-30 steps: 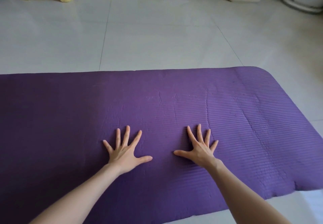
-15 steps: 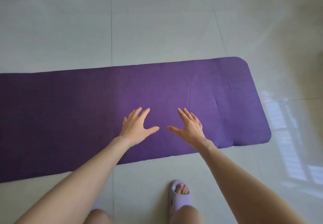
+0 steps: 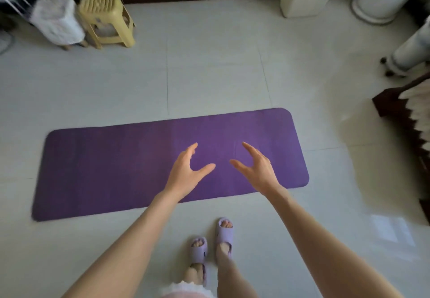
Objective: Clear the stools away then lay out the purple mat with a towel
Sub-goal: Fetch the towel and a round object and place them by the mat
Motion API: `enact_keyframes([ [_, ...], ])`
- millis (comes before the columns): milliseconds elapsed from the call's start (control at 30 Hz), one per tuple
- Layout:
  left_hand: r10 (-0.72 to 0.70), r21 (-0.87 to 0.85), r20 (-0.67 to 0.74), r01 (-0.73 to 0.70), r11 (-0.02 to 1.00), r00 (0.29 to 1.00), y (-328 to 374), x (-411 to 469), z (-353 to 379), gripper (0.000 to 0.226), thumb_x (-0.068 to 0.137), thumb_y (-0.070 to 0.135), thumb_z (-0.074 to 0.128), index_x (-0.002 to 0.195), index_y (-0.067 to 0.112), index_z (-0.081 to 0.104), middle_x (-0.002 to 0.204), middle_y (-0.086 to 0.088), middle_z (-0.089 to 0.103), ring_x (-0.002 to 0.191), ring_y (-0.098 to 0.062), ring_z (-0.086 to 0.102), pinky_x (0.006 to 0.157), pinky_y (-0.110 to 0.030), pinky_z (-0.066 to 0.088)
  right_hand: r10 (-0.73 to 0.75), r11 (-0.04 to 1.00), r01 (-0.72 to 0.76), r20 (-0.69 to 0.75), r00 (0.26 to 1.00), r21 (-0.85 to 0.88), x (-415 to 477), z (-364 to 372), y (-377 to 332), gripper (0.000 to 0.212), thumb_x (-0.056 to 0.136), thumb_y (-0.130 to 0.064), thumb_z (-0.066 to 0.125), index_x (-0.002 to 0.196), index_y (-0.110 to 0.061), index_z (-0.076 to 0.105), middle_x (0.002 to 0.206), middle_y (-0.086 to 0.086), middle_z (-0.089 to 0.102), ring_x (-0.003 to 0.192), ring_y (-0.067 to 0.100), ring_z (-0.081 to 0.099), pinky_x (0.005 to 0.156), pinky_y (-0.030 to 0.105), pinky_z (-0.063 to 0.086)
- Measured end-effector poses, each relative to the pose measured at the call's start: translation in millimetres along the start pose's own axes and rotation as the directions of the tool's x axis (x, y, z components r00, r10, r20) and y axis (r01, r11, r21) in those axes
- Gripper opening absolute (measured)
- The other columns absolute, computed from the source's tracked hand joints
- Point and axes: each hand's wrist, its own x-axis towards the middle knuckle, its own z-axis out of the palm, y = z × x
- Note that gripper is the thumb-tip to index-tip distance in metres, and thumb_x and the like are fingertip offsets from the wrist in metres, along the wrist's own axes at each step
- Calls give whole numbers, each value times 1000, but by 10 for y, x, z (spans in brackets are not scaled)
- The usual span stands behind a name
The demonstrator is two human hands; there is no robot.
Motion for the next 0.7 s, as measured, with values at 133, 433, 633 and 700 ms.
enact_keyframes([
  [133,106,27,25,-107,994,994,279,-279,-206,80,76,44,74,144,29,33,143,4,42,128,-6,40,97,-22,31,5,993,7,-104,995,119,-394,-165,-212,70,83,-47,66,144,-24,39,145,-3,47,133,16,41,106,39,40],
  [433,195,-22,61,-194,981,979,564,-579,-261,81,74,45,75,142,32,33,141,5,44,125,-6,42,96,-24,33,44,971,16,-245,969,238,-922,-356,-296,67,81,-45,70,140,-26,45,140,-9,50,127,12,48,101,42,46],
  [633,272,-32,111,-270,962,956,1003,-507,58,81,73,46,75,141,31,35,140,6,45,122,-3,42,93,-22,32,75,954,31,-338,938,297,-981,-763,-136,66,79,-45,71,138,-29,46,134,-13,52,120,8,51,90,22,41],
  [700,302,-34,137,-300,953,943,1198,-464,256,80,73,46,76,141,30,35,140,7,45,122,-2,42,93,-21,32,87,948,37,-372,924,315,-974,-966,-8,65,79,-45,72,137,-28,48,132,-13,53,117,7,52,85,16,38],
])
